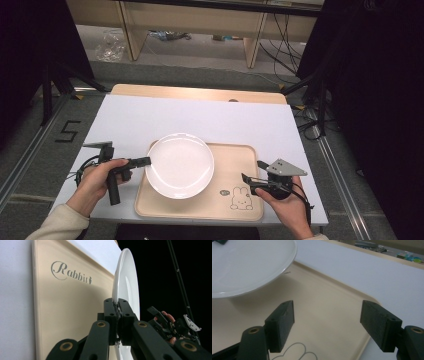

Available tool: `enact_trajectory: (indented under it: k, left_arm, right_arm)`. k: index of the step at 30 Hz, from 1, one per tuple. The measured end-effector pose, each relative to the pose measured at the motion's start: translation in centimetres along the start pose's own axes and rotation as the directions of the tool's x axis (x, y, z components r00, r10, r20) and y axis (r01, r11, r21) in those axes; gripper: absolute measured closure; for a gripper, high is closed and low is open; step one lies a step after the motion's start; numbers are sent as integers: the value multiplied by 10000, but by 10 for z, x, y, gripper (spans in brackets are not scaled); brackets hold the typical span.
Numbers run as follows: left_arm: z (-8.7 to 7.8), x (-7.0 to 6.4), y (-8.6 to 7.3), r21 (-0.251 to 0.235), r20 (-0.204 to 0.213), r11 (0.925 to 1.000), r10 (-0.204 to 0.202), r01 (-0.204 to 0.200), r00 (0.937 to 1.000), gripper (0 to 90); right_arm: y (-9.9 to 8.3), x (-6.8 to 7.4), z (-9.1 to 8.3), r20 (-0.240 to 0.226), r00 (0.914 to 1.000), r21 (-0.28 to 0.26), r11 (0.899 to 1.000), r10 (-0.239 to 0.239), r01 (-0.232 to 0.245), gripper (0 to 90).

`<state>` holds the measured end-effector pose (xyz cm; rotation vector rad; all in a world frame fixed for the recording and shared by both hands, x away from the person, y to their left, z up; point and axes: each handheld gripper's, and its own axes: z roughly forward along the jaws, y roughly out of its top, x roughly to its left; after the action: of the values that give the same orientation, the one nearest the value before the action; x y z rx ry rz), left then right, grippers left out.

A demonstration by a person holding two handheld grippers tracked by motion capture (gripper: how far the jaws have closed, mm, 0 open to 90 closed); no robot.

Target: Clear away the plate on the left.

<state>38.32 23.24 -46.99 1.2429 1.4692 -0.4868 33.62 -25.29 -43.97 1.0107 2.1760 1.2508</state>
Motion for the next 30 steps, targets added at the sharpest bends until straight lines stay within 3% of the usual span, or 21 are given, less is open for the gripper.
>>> enact_trajectory:
  k: [30]
  left_arm:
    - [11,-5,-2,162,26,9999,50,-51,10000,864]
  right_arm:
    - [0,1,-1,-25,9999,-68,9999,150,-150,285]
